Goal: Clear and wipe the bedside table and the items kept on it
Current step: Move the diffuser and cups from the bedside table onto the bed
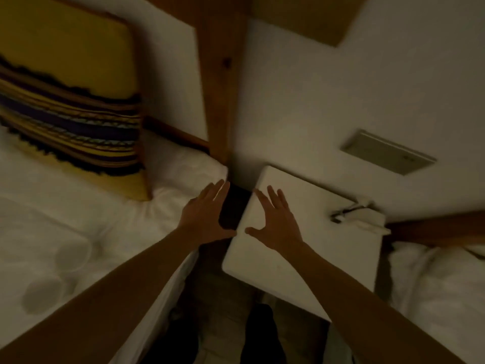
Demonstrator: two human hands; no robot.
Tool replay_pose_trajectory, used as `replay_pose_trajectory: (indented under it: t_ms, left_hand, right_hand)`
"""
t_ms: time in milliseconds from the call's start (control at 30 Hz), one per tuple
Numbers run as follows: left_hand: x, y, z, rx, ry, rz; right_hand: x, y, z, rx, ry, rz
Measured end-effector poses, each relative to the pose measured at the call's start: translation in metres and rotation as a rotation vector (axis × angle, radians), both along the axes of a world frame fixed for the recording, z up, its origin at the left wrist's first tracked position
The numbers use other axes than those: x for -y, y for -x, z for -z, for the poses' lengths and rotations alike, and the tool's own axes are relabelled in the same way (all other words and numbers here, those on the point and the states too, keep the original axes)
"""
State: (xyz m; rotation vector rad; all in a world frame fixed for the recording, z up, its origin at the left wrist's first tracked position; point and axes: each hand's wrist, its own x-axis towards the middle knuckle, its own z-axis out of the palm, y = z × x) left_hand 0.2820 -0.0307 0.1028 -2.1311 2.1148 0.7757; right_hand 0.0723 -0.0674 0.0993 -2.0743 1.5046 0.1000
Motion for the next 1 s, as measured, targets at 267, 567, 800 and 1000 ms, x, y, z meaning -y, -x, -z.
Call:
replay_pose_trajectory:
  t_ms: [267, 567, 800, 1000]
  left_hand:
    - [0.06, 0.145, 0.021, 0.01, -0.058, 0.195]
    - [0.095, 0.278, 0.066, -0.016, -0.128, 0.349]
    - [0.115, 0.319, 0.104, -0.251, -0.134, 0.113]
    - [0.129, 0.33, 0.115, -0.414, -0.074, 0.038]
  right_hand:
    - [-0.017, 0.157, 0.035, -0.1, -0.116, 0.221]
    - [-0.02, 0.275, 0.07, -0.112, -0.141, 0.342]
    - [0.028, 0.319, 0.078, -0.045, 0.045, 0.453]
    - [0.062, 0.331, 0.093, -0.111, -0.051, 0.325]
